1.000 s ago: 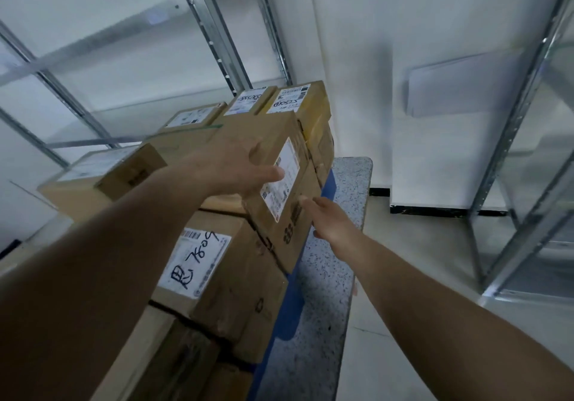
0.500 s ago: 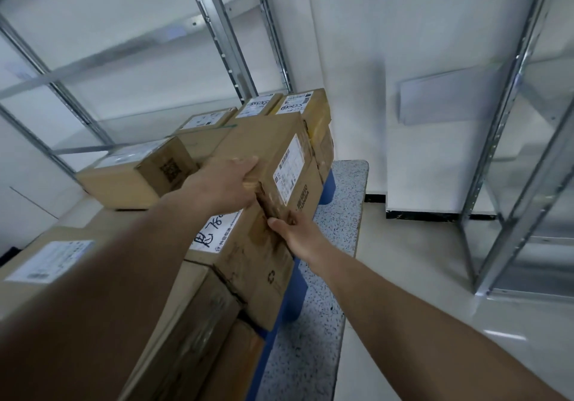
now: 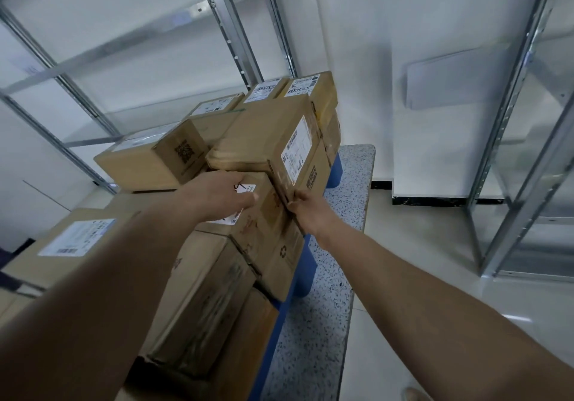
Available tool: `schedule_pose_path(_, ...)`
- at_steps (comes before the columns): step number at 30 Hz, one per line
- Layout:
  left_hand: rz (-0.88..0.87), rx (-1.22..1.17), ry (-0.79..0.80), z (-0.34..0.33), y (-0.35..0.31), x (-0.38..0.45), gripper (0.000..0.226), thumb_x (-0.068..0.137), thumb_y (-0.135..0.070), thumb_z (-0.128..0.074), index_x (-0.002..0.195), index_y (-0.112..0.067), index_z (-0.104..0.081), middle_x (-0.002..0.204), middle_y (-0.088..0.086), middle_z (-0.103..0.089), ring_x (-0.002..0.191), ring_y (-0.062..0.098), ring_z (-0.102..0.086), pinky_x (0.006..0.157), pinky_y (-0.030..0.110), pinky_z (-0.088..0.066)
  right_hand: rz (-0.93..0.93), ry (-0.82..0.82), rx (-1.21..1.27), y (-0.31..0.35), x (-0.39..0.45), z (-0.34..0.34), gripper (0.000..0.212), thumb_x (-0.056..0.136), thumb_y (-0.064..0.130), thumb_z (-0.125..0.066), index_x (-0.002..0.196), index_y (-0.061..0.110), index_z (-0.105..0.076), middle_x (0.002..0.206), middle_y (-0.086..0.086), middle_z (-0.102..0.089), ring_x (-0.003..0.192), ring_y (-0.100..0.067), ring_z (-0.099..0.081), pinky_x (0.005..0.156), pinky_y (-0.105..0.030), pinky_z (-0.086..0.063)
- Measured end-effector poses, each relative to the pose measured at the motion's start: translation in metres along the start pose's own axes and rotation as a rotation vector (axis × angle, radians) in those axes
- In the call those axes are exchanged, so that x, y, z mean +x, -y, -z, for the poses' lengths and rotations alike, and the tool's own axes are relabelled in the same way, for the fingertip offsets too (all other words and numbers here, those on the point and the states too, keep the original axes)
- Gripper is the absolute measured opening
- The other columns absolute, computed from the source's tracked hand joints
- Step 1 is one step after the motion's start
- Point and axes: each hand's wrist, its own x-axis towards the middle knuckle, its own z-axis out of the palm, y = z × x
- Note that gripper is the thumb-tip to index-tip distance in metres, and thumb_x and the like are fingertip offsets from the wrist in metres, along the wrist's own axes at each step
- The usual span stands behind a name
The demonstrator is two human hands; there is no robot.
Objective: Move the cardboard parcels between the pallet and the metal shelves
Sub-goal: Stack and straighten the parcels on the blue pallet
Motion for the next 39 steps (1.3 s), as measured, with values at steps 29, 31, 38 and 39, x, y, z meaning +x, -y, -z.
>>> schedule_pose_path(29, 0.109, -0.197, -0.22, -0.054, 0.105, -0.244, 0.081, 0.065, -0.077, -0.047, 0.137, -0.04, -0.04, 0.142, 0.0, -0.045, 0.109, 0.009, -0.047, 0.085, 0.026, -0.033, -0.133, 0.115, -0.043, -0.099, -0.17, -0.096, 0.023, 0.089, 0.03, -0.059, 0.074, 0.015, -0.05, 0.074, 0.001, -0.046, 0.072, -0.01, -0.047, 0.08, -0.029, -0.044)
schedule_pose_path(31, 0.125, -0.152, -0.202, -0.064, 0.105, -0.261, 0.085, 0.063, -0.078, -0.049, 0.138, -0.039, -0.038, 0.146, 0.0, -0.041, 0.116, 0.013, -0.048, 0.088, 0.028, -0.034, -0.112, 0.15, -0.054, -0.11, -0.189, -0.102, 0.032, 0.089, 0.034, -0.06, 0.078, 0.005, -0.053, 0.079, 0.0, -0.047, 0.076, -0.012, -0.048, 0.087, -0.035, -0.046)
schedule_pose_path(38, 0.209, -0.052, -0.094, -0.085, 0.11, -0.288, 0.101, 0.055, -0.079, -0.047, 0.143, -0.033, -0.034, 0.151, 0.003, -0.034, 0.134, 0.026, -0.034, 0.103, 0.038, -0.029, -0.078, 0.231, 0.024, -0.127, -0.242, -0.127, 0.028, 0.086, 0.034, -0.065, 0.093, 0.007, -0.059, 0.088, -0.008, -0.054, 0.085, -0.019, -0.052, 0.074, -0.031, -0.038)
schedule_pose_path(39, 0.206, -0.067, -0.1, -0.087, 0.111, -0.289, 0.096, 0.057, -0.079, -0.047, 0.142, -0.035, -0.034, 0.15, 0.003, -0.034, 0.133, 0.027, -0.034, 0.103, 0.039, -0.029, -0.078, 0.223, 0.029, -0.127, -0.246, -0.132, 0.027, 0.085, 0.035, -0.066, 0.089, 0.009, -0.056, 0.087, -0.009, -0.053, 0.084, -0.02, -0.052, 0.073, -0.031, -0.037)
